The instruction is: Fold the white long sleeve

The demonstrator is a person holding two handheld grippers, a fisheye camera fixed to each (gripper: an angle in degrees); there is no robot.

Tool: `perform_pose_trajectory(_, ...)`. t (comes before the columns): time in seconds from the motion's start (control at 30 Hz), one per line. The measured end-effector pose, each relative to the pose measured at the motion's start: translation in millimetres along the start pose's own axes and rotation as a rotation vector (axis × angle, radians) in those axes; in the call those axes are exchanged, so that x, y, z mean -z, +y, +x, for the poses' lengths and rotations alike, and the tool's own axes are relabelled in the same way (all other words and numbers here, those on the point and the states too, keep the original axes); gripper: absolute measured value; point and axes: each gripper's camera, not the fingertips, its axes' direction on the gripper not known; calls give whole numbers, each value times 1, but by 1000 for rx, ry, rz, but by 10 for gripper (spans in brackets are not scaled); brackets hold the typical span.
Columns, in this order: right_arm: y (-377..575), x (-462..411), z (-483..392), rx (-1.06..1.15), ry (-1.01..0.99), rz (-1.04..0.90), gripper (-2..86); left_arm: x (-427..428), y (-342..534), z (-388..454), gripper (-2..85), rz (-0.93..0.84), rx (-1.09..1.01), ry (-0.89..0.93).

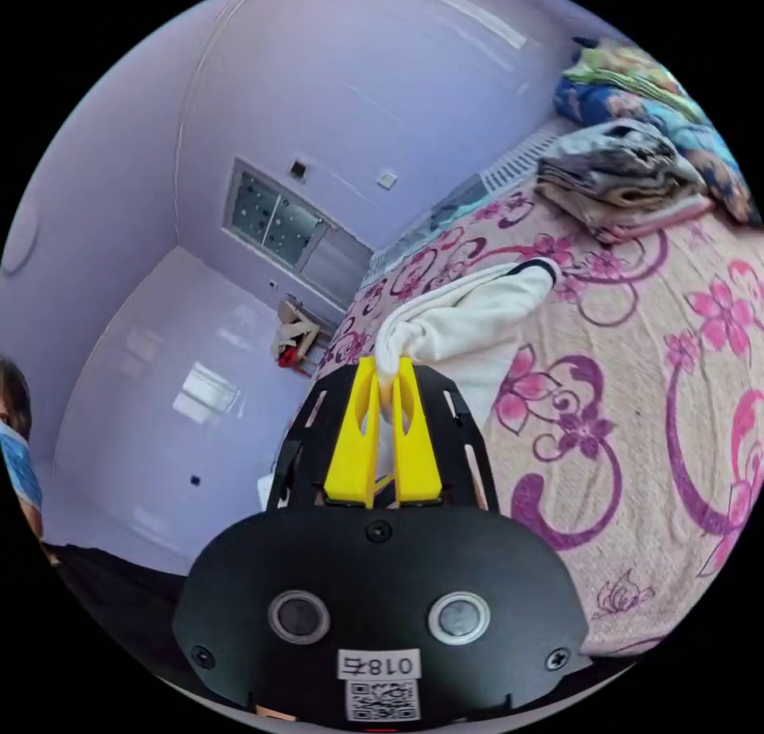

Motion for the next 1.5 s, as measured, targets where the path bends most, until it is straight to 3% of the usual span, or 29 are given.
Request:
perform_pose_trajectory(0.1,0,-60,-87,263,17,-111,15,87,17,-50,-10,257,74,-58)
perform_pose_trajectory(0.17,20,-118,-155,480,22,-217,16,130,33,-90,-10,326,148,-144)
perform_pose_trajectory(0.27,74,-202,-216,686,76,-413,19,170,62,-161,-10,309,300,-238)
perform_pose_trajectory(0.43,185,-316,-228,920,287,-659,27,190,103,-235,-10,292,486,-229)
perform_pose_trajectory(0.67,193,-316,-275,1019,341,-528,77,190,104,-268,-10,338,508,-187)
perform_pose_trajectory(0.77,205,-330,-287,1081,335,-665,125,195,95,-279,-10,357,510,-203)
perform_pose_trajectory(0.83,215,-323,-289,1150,330,-685,121,204,92,-285,-10,386,518,-229)
perform_pose_trajectory(0.93,215,-274,-288,1245,274,-502,58,221,82,-292,-10,431,487,-244)
perform_pose_trajectory(1.03,179,-217,-269,1121,212,-281,28,224,43,-279,-10,432,301,-158)
perform_pose_trajectory(1.1,140,-200,-244,913,139,-294,12,206,-6,-259,-10,374,128,-60)
perform_pose_trajectory(1.17,88,-197,-194,586,-73,-406,2,175,-48,-256,-10,245,61,28)
perform_pose_trajectory(1.23,67,-207,-154,402,-86,-503,-2,135,-84,-267,-10,96,68,83)
perform_pose_trajectory(1.27,62,-214,-130,332,4,-562,-4,109,-101,-280,-10,16,99,74)
perform_pose_trajectory(1.33,62,-214,-102,308,86,-607,-7,77,-112,-313,-10,-108,208,13)
perform_pose_trajectory(1.37,61,-207,-88,271,40,-600,-7,67,-110,-339,-9,-141,318,83)
perform_pose_trajectory(1.43,55,-195,-75,190,-16,-583,-6,74,-107,-360,-9,-75,450,204)
perform_pose_trajectory(1.5,44,-188,-78,213,-29,-593,-1,91,-121,-346,-8,-73,367,182)
